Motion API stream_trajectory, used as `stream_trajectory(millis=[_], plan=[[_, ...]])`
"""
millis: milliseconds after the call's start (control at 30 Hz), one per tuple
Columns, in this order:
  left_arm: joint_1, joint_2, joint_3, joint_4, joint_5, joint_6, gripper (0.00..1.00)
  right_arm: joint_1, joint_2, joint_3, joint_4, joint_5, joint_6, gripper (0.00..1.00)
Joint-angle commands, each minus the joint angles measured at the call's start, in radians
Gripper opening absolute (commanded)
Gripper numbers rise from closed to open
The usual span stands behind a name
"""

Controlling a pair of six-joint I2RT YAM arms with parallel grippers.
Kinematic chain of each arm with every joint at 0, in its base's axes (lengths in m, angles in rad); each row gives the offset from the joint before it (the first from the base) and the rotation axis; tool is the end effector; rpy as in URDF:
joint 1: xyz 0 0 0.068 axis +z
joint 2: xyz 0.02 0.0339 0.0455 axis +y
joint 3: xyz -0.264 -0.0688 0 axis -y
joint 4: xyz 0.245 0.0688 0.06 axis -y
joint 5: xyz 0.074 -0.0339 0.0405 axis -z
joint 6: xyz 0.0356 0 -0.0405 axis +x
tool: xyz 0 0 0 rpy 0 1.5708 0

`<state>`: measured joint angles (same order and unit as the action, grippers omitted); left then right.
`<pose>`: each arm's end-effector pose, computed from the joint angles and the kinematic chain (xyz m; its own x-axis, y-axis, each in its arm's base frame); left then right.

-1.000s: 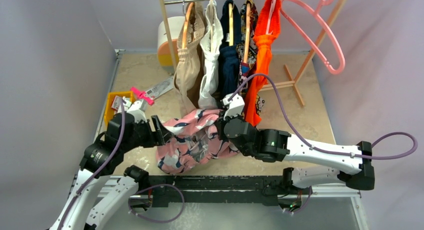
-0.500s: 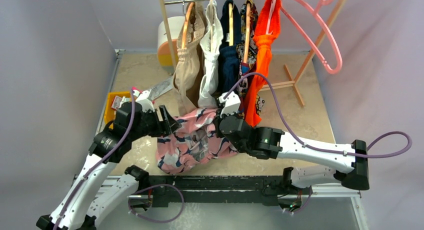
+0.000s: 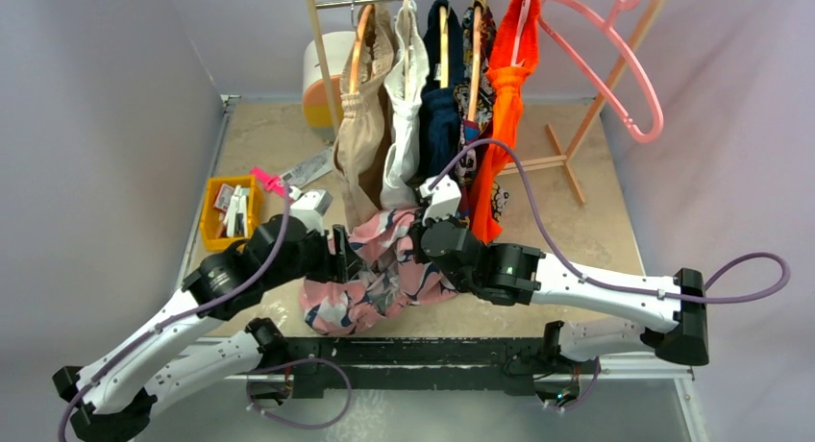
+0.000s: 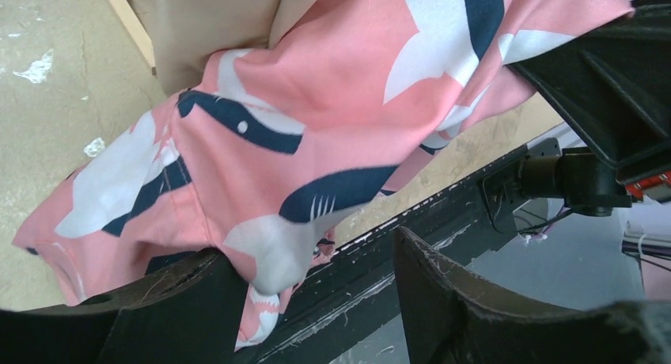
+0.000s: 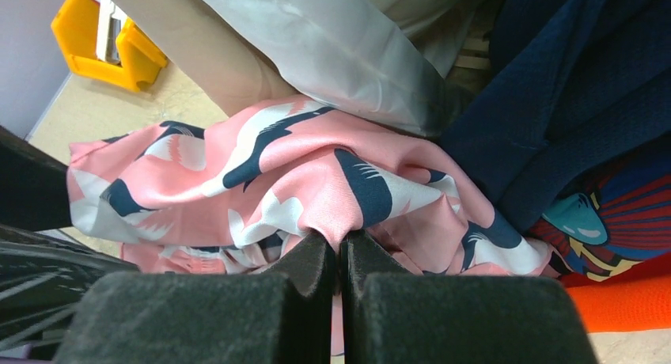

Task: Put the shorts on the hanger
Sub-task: Adjust the shorts at the center of the board.

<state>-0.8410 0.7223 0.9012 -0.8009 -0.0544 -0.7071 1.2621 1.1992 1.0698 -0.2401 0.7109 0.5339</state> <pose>0.0957 -0.1041 0.3268 -0.7597 -0.1237 -0.6384 0.2910 0.8133 -0.5039 0.1039 0.2492 0.3509 -0.3678 0.1160 -0.9227 -0.4065 0.8723 0.2717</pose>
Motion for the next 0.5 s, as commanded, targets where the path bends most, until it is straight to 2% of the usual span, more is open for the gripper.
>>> stream_trajectory(millis=[0,133,467], plan=[[-0.007,-0.081,-0.035,-0.063,-0.023,-0.057,0.62,-0.006,-0.040,-0.024,0.040,0.015,-0.002,0.00],[-0.007,-0.127,-0.091,-0.091,0.026,-0.085,0.61,-0.009,-0.039,-0.032,0.043,0.010,-0.003,0.00],[-0.027,-0.081,-0.194,-0.014,0.080,-0.107,0.62,-0.010,-0.049,-0.048,0.043,0.008,0.001,0.00]])
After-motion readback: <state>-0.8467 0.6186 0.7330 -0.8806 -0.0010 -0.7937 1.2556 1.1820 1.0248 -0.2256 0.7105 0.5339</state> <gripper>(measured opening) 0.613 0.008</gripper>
